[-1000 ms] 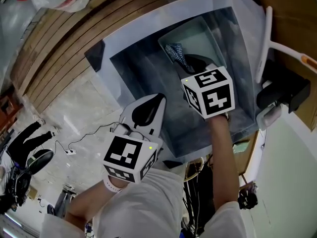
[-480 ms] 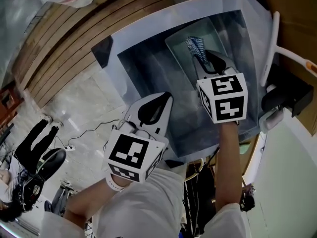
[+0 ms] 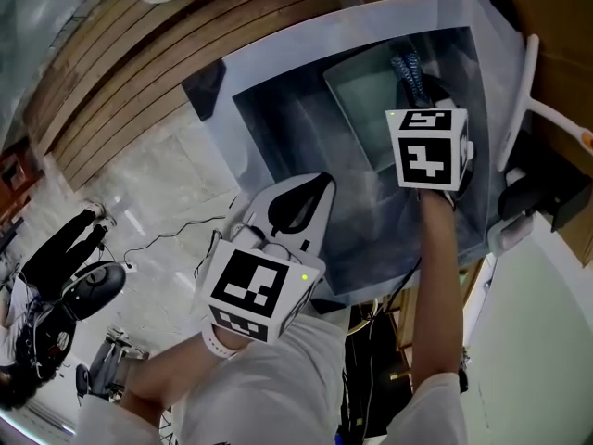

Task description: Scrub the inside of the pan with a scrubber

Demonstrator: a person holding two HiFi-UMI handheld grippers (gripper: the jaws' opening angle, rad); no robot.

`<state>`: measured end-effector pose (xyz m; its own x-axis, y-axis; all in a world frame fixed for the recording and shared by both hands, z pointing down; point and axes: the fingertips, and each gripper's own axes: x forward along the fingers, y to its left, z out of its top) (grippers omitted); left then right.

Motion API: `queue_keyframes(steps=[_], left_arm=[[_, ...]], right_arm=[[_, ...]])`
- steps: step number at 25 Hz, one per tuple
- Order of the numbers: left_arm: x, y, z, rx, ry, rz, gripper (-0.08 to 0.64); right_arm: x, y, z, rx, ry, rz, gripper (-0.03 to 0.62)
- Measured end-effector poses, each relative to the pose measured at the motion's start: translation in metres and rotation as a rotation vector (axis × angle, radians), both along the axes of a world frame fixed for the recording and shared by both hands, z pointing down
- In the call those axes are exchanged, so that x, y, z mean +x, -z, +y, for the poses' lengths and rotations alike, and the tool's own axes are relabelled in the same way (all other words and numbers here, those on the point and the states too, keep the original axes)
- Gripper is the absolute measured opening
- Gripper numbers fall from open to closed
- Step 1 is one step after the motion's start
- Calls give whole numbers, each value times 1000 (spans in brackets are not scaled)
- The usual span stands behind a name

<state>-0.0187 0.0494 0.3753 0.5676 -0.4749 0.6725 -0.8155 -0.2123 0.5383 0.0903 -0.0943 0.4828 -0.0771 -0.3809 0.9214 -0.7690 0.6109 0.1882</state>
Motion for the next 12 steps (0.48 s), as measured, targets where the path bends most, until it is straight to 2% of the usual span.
queue_keyframes(steps=[2, 4, 12], left_arm=[[0, 0, -2, 3, 6, -1, 6], [0, 0, -4, 3, 9, -1, 6], [4, -6, -2, -31, 19, 16, 6]], right_arm=[[1, -7, -2, 1, 57, 84, 106], [-5, -9, 0, -16, 97, 101, 106], [-31, -8, 21, -90, 148, -16, 98]])
